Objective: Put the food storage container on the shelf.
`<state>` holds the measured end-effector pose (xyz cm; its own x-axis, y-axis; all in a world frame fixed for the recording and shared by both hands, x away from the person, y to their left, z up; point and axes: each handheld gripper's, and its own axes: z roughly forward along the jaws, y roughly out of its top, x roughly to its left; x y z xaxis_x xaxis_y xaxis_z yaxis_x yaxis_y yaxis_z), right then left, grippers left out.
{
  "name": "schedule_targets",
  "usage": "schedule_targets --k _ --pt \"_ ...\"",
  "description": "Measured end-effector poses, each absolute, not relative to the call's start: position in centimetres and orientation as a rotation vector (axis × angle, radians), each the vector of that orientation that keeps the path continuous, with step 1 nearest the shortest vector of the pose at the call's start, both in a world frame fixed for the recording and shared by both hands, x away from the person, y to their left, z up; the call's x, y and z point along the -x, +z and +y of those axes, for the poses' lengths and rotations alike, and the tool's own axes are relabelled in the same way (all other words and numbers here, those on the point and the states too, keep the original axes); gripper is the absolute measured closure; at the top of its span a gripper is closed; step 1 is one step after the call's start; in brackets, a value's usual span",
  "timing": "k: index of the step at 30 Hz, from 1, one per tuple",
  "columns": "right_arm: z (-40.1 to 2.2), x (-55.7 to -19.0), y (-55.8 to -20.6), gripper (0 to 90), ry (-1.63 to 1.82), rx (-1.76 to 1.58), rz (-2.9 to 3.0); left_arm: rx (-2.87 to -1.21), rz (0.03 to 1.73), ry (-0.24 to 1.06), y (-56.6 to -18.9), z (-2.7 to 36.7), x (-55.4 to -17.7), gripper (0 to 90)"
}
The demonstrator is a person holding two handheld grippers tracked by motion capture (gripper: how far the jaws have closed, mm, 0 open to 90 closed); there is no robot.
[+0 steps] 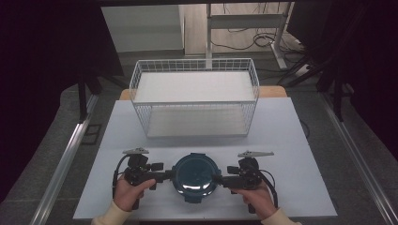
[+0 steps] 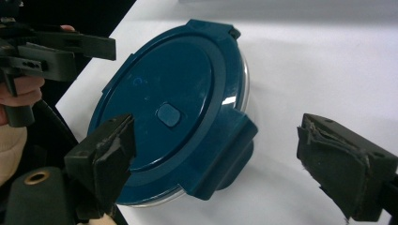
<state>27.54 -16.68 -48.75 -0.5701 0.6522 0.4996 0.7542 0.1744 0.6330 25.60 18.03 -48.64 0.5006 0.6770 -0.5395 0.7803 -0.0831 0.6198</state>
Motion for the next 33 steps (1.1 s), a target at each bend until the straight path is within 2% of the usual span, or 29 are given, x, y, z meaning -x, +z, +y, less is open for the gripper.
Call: schedule_targets --k 22,27,33 --pt "-14.8 -27.4 -51.0 13.9 -1.263 1.476 -2.178 -1.823 1.218 -0.263 -50.9 16.5 -26.2 25.2" --pt "-14.4 -27.3 -51.2 19.1 -1.260 1.451 -2.137 -1.777 1.253 -0.344 -51.6 16.7 -26.4 28.0" --pt "-15.3 -27.7 -51.4 28.1 -1.281 1.467 -2.046 -1.738 1.284 -0.370 -51.8 16.8 -26.3 30.0"
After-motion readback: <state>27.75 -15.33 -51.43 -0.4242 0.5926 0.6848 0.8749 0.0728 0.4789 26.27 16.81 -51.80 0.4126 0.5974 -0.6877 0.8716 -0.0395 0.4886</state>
